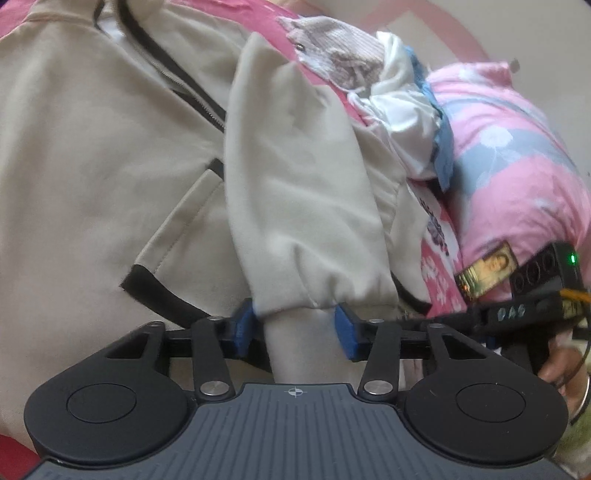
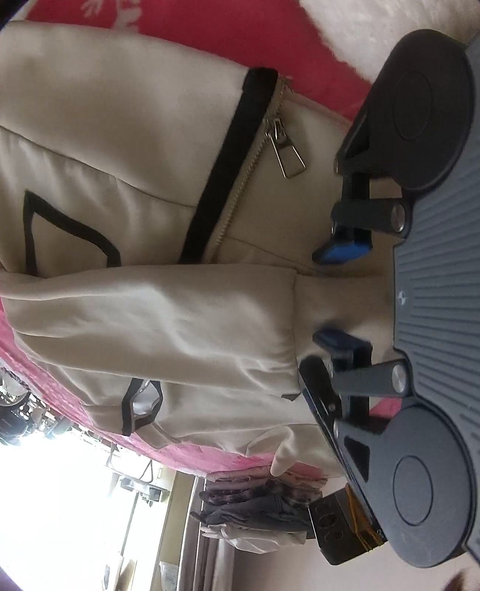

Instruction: Fold clothes

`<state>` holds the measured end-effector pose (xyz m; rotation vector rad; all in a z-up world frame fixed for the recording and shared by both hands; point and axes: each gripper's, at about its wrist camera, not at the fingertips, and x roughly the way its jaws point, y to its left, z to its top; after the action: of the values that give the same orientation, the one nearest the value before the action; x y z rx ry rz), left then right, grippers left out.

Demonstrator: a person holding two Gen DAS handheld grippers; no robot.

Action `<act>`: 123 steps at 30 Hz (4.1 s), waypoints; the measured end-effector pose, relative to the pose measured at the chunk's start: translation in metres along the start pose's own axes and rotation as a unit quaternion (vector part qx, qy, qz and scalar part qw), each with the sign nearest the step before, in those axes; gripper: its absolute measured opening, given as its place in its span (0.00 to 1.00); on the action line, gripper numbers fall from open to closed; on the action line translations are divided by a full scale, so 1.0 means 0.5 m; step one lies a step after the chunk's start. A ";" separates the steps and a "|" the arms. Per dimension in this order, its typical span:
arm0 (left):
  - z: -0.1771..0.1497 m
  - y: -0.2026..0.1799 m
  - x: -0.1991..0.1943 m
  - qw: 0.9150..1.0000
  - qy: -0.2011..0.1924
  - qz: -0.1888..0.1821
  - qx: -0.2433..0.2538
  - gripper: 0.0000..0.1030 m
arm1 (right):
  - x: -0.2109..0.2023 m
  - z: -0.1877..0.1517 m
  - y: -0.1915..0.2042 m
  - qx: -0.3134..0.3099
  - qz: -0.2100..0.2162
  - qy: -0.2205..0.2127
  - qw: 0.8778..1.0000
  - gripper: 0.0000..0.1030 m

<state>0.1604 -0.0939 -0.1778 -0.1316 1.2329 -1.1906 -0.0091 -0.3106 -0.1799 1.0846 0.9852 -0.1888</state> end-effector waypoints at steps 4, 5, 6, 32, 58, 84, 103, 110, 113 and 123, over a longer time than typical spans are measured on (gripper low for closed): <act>0.016 0.028 -0.024 0.996 -0.038 -0.038 -0.068 0.10 | -0.014 0.001 0.020 -0.006 0.021 -0.016 1.000 0.14; 0.025 0.032 -0.043 0.994 -0.059 -0.046 -0.077 0.09 | -0.023 0.002 0.033 -0.013 0.030 -0.023 0.999 0.14; 0.035 0.036 -0.068 0.992 -0.083 -0.053 -0.081 0.09 | -0.031 0.004 0.049 -0.019 0.045 -0.032 0.998 0.14; 0.023 0.017 -0.051 0.986 -0.146 0.078 0.026 0.34 | -0.060 0.382 0.081 -0.107 -0.111 -0.193 0.969 0.42; 0.000 0.027 0.019 0.985 -0.150 0.071 0.039 0.34 | 0.164 0.479 -0.276 0.381 0.348 -0.247 0.820 0.19; -0.001 0.032 0.028 0.986 -0.152 0.051 0.037 0.44 | 0.242 0.746 0.161 -0.200 -0.079 -0.059 0.975 0.58; -0.003 0.034 0.032 0.986 -0.150 0.041 0.053 0.43 | 0.276 0.753 0.143 -0.192 0.047 -0.145 0.969 0.08; 0.025 0.040 -0.017 0.986 -0.164 0.008 0.004 0.43 | 0.118 0.719 0.084 -0.102 0.096 -0.228 0.963 0.20; 0.093 0.025 -0.064 0.979 -0.204 -0.004 -0.010 0.45 | 0.036 0.675 0.035 -0.048 0.060 -0.243 0.967 0.35; 0.583 -0.004 0.177 0.986 -0.133 0.098 0.008 0.54 | 0.034 0.562 -0.084 0.113 0.048 -0.186 0.975 0.37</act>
<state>0.3716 -0.3050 -0.1164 -0.1492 0.9773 -0.9770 0.1395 -0.5531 -0.1901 1.2470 0.5830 -0.4164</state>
